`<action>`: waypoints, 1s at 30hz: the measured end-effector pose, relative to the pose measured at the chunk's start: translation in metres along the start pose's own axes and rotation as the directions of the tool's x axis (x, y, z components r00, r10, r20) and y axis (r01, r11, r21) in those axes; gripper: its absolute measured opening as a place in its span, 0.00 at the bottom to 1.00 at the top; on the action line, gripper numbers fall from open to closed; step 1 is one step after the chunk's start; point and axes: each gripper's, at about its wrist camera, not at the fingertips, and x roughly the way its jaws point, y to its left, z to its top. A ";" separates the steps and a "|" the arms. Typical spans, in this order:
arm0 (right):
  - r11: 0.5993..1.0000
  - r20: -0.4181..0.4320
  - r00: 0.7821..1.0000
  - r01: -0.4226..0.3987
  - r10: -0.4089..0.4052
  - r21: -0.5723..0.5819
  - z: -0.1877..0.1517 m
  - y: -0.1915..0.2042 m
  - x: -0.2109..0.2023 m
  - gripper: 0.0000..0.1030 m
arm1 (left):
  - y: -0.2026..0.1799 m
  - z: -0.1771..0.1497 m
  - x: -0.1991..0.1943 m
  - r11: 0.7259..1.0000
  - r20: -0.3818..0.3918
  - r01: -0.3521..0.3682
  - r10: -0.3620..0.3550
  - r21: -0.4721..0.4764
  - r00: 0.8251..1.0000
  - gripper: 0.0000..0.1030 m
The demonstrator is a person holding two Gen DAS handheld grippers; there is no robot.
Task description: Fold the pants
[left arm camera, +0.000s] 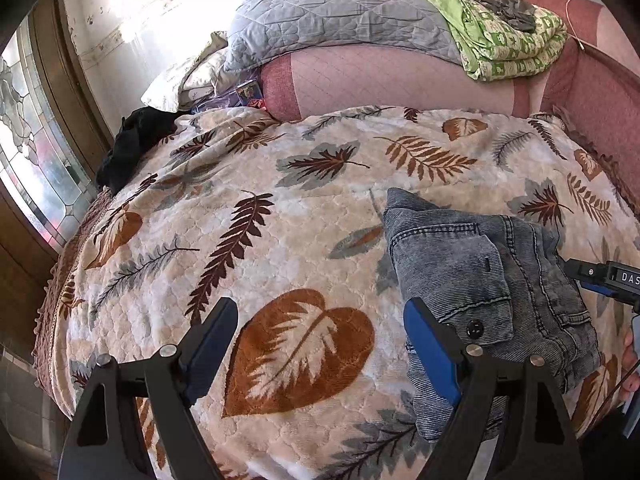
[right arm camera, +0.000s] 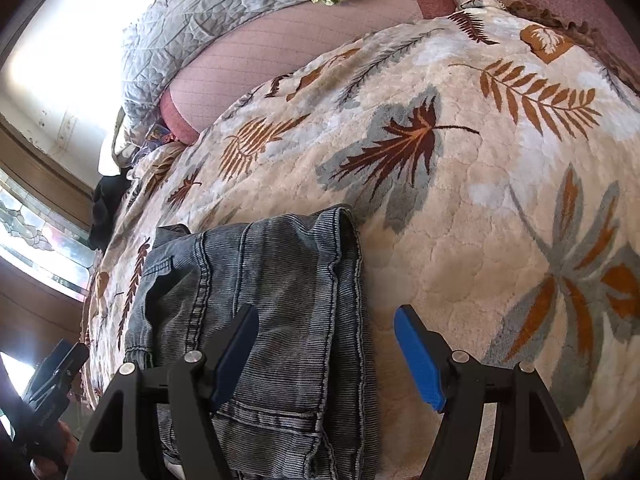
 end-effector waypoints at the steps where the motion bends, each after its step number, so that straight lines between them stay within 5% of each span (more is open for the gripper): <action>1: 1.000 -0.001 1.000 -0.001 0.001 -0.002 0.000 0.000 0.000 0.72 | 0.000 0.000 0.000 1.000 0.000 0.001 -0.001 0.000 1.000 0.83; 30: 1.000 0.000 1.000 -0.005 0.005 0.013 0.001 -0.008 -0.001 0.72 | -0.014 0.001 0.000 0.999 -0.004 0.018 -0.018 0.034 1.000 0.83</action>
